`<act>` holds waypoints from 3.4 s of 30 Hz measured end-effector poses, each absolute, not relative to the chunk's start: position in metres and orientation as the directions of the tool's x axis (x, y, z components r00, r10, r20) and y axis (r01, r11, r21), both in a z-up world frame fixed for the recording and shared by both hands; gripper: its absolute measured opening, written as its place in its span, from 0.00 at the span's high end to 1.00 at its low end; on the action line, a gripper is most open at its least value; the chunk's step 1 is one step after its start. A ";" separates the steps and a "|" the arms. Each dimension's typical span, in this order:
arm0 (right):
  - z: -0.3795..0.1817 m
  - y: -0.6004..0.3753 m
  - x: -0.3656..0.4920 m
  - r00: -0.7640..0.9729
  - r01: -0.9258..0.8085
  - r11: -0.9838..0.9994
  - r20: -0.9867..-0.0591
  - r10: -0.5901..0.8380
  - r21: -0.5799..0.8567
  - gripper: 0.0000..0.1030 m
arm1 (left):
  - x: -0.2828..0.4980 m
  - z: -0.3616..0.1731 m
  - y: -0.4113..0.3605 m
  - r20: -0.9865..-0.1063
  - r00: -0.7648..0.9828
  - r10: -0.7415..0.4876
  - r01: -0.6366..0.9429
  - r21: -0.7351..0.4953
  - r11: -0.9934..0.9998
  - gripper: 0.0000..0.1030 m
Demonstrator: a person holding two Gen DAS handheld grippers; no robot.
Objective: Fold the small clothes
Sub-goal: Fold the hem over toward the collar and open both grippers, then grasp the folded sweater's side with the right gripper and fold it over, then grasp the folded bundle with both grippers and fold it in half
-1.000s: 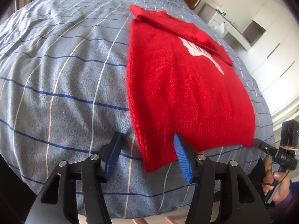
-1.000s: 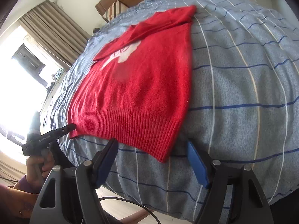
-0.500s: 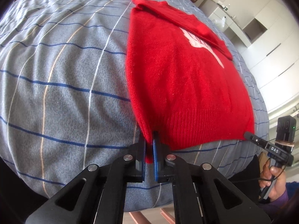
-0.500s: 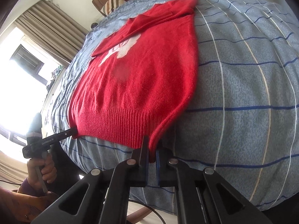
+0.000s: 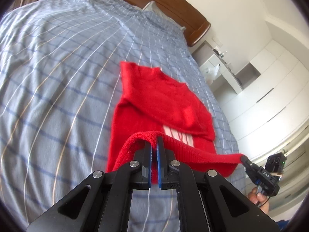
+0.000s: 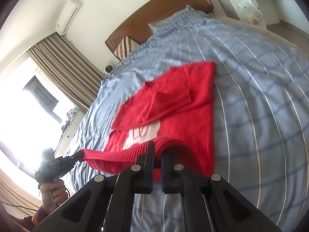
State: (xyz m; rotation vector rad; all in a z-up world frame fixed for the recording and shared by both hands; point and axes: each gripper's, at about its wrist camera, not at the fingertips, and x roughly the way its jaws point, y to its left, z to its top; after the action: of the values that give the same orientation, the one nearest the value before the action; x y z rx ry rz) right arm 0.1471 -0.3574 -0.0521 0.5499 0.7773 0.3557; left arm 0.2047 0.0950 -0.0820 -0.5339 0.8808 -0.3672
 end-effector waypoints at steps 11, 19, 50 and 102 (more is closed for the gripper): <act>-0.055 -0.356 0.373 0.666 -0.024 0.860 -0.634 0.393 0.509 0.95 | 0.396 -0.085 0.056 -0.708 0.619 -0.339 -0.009 -0.439 0.899 0.98; -0.101 -0.374 0.410 0.674 0.128 0.849 -0.673 0.305 0.513 0.42 | 0.440 -0.123 0.060 -0.800 0.551 -0.238 -0.125 -0.361 0.924 0.33; -0.033 -0.244 0.362 0.524 -0.116 0.871 -0.715 0.463 0.478 0.91 | 0.137 -0.113 0.185 -0.743 0.610 -0.276 -0.157 -0.455 0.877 0.15; -0.121 -0.158 0.391 0.466 -0.163 0.927 -0.801 0.375 0.338 0.67 | 0.362 -0.147 0.052 -0.871 0.371 -0.322 0.064 -0.322 0.945 0.80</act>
State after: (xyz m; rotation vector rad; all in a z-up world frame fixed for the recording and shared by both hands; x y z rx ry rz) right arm 0.3908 -0.1576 -0.1210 0.2265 1.0361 0.3336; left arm 0.3620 0.0520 -0.1470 -0.2507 1.1677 -0.2505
